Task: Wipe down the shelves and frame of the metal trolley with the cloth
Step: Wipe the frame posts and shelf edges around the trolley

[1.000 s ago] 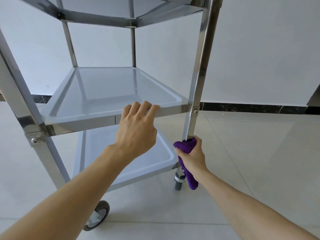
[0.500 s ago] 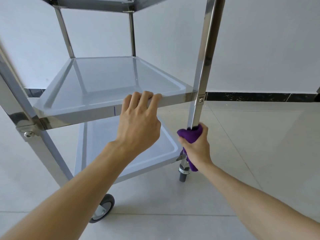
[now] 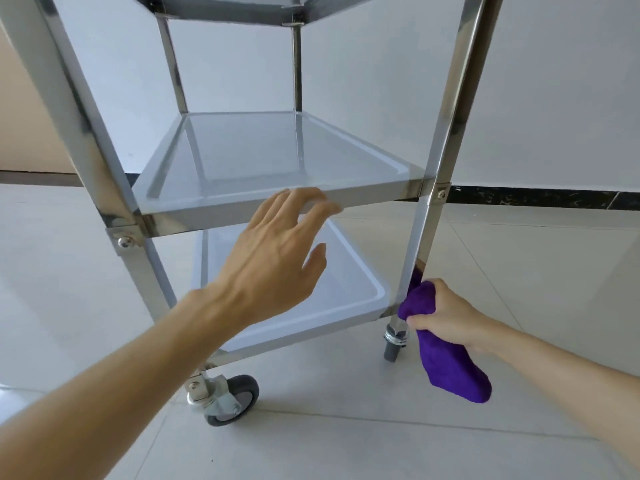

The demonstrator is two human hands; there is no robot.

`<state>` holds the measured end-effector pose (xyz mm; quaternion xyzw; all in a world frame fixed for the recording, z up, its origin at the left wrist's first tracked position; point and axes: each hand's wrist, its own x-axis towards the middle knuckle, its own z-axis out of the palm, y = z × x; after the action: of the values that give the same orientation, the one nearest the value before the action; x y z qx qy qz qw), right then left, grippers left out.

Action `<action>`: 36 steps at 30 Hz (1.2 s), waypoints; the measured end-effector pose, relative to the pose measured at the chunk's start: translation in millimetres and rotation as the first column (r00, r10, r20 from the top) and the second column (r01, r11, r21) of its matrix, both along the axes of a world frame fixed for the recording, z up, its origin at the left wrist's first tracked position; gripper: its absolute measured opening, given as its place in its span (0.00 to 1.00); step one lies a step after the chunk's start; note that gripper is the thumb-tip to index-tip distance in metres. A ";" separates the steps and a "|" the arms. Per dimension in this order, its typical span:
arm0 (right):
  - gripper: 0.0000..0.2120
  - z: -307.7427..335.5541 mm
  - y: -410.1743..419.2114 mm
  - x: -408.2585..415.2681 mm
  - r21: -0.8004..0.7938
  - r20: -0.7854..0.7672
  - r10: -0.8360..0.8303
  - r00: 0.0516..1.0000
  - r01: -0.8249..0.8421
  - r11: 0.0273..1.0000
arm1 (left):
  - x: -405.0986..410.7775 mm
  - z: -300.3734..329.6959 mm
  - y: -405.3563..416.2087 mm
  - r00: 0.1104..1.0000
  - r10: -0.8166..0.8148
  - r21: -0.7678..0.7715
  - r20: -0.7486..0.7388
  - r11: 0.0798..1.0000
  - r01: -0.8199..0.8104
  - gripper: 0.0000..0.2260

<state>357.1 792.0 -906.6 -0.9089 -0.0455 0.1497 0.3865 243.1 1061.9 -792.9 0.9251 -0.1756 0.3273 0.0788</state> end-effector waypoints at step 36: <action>0.36 -77.6 290.2 -79.5 -0.592 0.489 0.757 0.434 -0.472 0.653 | -62.4 -114.3 138.1 0.876 0.333 -0.594 -0.350 0.644 -0.482 0.09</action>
<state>277.6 1082.3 -984.3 -0.8629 -0.4947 -0.0696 0.0759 180.7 1200.0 -907.2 0.8790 0.1759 0.2783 0.3448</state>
